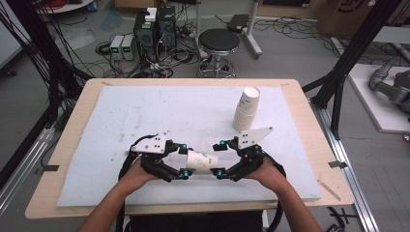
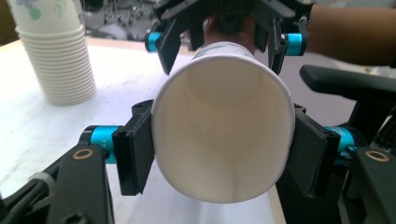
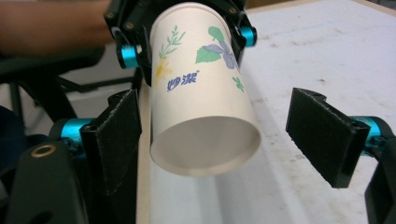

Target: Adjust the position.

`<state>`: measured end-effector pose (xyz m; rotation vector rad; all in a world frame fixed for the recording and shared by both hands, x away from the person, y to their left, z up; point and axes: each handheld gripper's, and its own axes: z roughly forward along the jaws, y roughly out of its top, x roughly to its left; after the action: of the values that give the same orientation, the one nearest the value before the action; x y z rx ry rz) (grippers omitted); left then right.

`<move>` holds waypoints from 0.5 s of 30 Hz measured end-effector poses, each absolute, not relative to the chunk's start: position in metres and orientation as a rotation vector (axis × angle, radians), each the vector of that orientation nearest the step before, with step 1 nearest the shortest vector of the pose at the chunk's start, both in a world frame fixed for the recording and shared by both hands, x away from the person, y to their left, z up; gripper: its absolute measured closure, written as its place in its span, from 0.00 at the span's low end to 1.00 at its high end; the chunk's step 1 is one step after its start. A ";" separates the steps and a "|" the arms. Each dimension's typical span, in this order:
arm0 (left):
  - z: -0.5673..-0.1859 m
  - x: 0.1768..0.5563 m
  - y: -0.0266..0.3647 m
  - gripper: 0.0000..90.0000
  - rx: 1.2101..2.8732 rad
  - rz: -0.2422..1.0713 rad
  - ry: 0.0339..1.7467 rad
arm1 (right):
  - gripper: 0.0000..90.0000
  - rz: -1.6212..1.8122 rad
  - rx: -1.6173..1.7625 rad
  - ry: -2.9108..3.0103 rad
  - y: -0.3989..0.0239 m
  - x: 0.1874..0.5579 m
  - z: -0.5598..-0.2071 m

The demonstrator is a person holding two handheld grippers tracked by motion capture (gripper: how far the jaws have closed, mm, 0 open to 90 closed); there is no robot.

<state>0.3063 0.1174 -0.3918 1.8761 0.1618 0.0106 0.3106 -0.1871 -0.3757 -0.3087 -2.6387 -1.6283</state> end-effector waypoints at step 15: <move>-0.360 0.314 0.116 0.36 2.179 0.084 0.138 | 0.21 -1.382 -0.176 -2.981 -0.154 0.310 -0.359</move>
<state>0.3138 0.1157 -0.3604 2.1794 0.1380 0.0836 0.3095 -0.1538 -0.3590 -0.1763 -2.9810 -1.3820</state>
